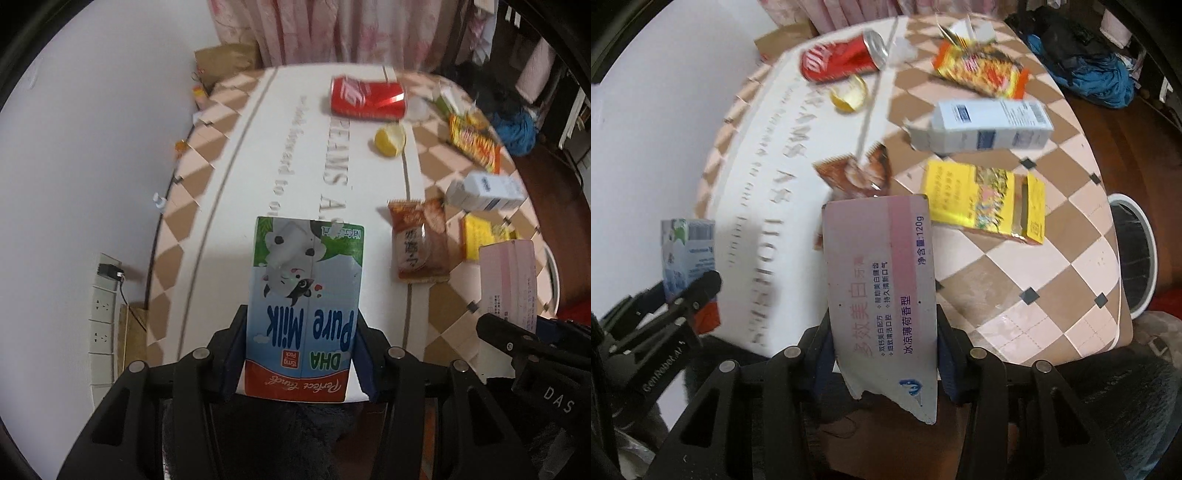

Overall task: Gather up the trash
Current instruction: 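Carry milk carton with left tool while right tool carries toothpaste box to the bin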

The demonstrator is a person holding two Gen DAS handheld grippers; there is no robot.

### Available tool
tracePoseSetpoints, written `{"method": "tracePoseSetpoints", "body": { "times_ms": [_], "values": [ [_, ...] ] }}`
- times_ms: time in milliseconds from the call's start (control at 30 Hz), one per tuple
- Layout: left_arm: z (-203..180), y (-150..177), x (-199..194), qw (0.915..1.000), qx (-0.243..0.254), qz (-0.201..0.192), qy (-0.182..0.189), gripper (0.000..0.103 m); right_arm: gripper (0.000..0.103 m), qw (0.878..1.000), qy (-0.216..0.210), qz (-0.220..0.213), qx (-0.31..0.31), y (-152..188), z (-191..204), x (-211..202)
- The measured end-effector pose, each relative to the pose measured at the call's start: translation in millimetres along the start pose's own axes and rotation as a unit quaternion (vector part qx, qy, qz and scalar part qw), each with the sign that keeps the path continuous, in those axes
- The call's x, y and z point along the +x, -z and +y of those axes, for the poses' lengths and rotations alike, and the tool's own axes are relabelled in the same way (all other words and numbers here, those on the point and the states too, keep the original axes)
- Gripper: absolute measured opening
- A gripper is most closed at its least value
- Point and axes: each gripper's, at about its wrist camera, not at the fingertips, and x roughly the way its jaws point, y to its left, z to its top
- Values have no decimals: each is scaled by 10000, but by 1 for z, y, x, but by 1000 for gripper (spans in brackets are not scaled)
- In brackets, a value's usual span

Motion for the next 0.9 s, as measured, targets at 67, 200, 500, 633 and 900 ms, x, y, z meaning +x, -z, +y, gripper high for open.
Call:
{"method": "tracePoseSetpoints", "body": {
  "times_ms": [67, 200, 500, 633, 900],
  "values": [
    [3, -5, -19, 9998, -55, -162, 52, 47, 48, 9998, -169, -140, -7, -16, 1, -13],
    [-4, -17, -55, 9986, -80, -496, 187, 47, 48, 9975, -511, -494, 64, -42, -8, -45],
    [-93, -66, -121, 9851, 266, -995, 1378, 47, 48, 9845, -792, -1493, 475, -75, -80, -142],
    [-167, -85, -127, 9752, 729, -1025, 1824, 47, 48, 9781, -609, -1821, 808, -74, -147, -185],
    [-341, -106, -82, 9535, 1602, -530, 2498, 47, 48, 9673, 274, -1771, 1794, -61, -311, -196]
  ]
}}
